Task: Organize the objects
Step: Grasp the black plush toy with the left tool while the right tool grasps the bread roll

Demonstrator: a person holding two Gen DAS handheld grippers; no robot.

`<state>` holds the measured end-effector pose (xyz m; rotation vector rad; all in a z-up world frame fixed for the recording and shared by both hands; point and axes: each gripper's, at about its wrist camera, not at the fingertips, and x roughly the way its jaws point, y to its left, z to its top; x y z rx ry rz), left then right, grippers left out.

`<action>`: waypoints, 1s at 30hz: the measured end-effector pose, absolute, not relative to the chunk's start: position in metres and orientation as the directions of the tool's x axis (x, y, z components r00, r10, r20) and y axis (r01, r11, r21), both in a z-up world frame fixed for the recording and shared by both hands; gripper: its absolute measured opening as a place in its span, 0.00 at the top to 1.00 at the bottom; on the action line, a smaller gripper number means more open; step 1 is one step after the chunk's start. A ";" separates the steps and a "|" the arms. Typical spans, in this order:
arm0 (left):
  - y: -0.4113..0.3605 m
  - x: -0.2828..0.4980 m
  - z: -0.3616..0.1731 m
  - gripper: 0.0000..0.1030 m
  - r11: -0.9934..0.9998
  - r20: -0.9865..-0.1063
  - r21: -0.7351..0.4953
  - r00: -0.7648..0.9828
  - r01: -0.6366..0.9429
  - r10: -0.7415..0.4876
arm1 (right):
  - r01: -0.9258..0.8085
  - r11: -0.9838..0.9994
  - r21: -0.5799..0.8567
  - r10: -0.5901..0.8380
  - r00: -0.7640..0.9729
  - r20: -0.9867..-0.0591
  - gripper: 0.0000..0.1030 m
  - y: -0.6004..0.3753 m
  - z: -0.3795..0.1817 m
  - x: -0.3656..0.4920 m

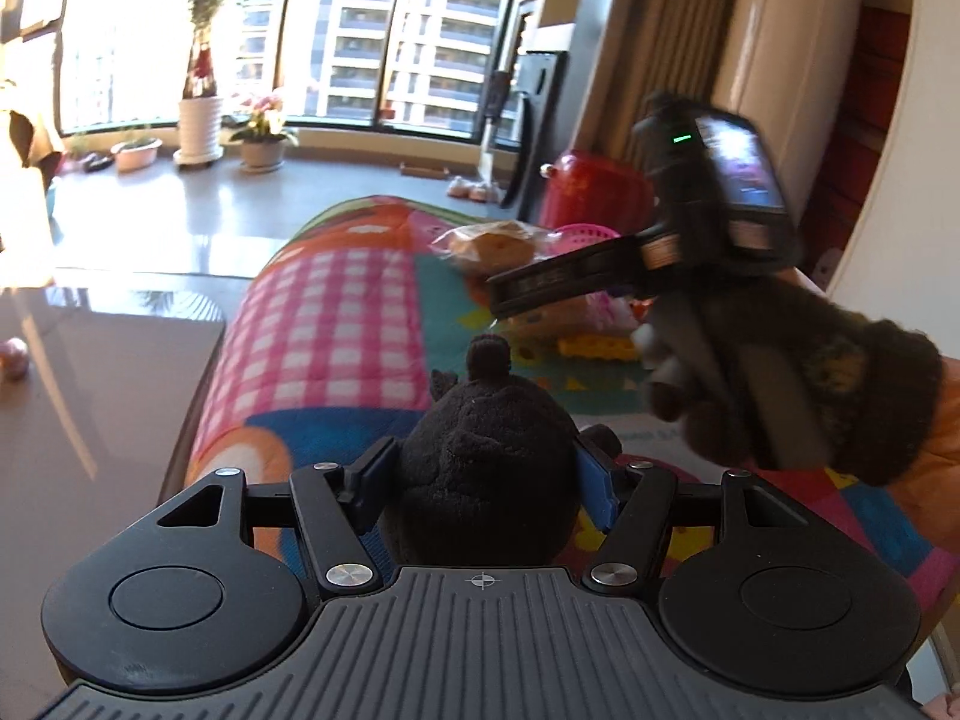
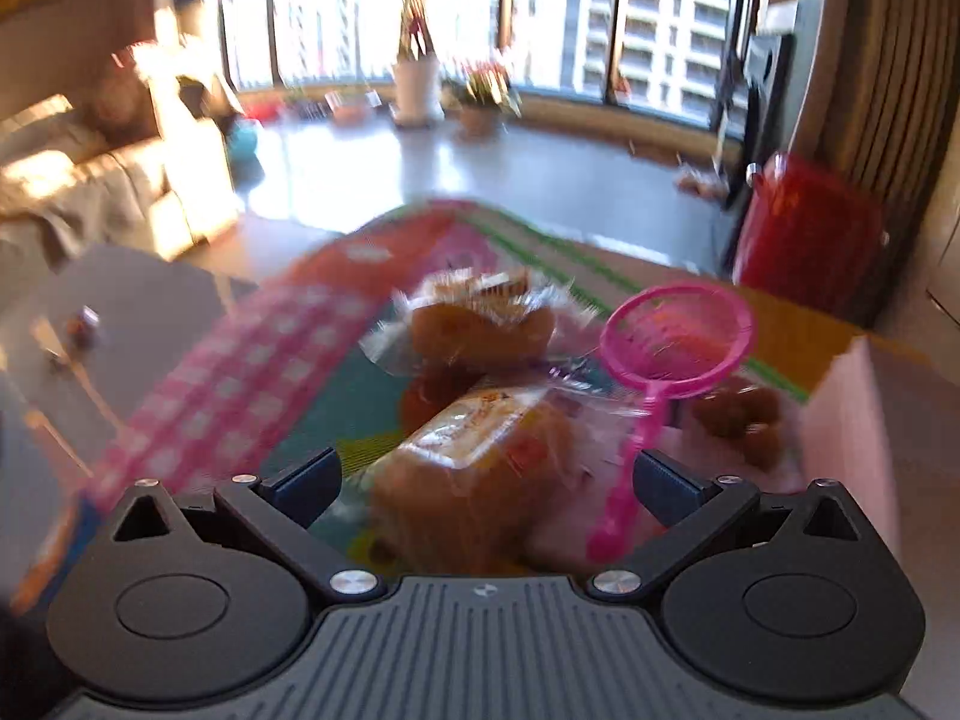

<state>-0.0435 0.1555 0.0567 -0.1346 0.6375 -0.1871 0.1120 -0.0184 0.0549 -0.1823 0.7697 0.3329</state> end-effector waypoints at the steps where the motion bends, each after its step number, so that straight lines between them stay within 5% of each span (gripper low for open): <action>1: 0.157 -0.046 0.057 0.35 0.975 -0.575 -0.181 0.790 0.128 -0.210 | -0.360 0.931 -0.053 0.215 0.661 -0.719 0.09 -0.012 0.051 0.115; 2: 0.158 -0.049 0.058 0.35 0.975 -0.571 -0.183 0.793 0.127 -0.211 | -0.366 0.929 -0.054 0.217 0.658 -0.721 0.15 -0.010 0.051 0.114; 4: 0.161 -0.055 0.060 0.35 0.972 -0.564 -0.191 0.795 0.136 -0.222 | -0.381 0.921 -0.079 0.215 0.667 -0.713 0.45 -0.008 0.060 0.101; 7: 0.158 -0.058 0.060 0.35 0.969 -0.564 -0.188 0.791 0.158 -0.238 | -0.404 0.912 -0.074 0.239 0.667 -0.706 0.62 -0.022 0.079 0.077; 15: 0.120 -0.078 0.082 0.35 0.937 -0.518 -0.171 0.782 0.304 -0.348 | -0.420 0.906 0.042 0.337 0.661 -0.671 0.68 -0.118 0.128 -0.026; 24: 0.017 -0.024 0.163 0.32 0.848 -0.359 -0.193 0.769 0.493 -0.529 | -0.295 0.955 -0.002 0.231 0.752 -0.617 0.68 -0.235 0.124 -0.130; 27: -0.020 0.024 0.167 0.31 0.815 -0.319 -0.303 0.754 0.494 -0.575 | -0.240 0.971 -0.016 0.187 0.794 -0.578 0.69 -0.262 0.121 -0.145; 30: -0.059 0.066 0.143 0.34 0.835 -0.393 -0.299 0.738 0.461 -0.548 | -0.198 0.980 0.015 0.173 0.815 -0.552 0.70 -0.282 0.121 -0.152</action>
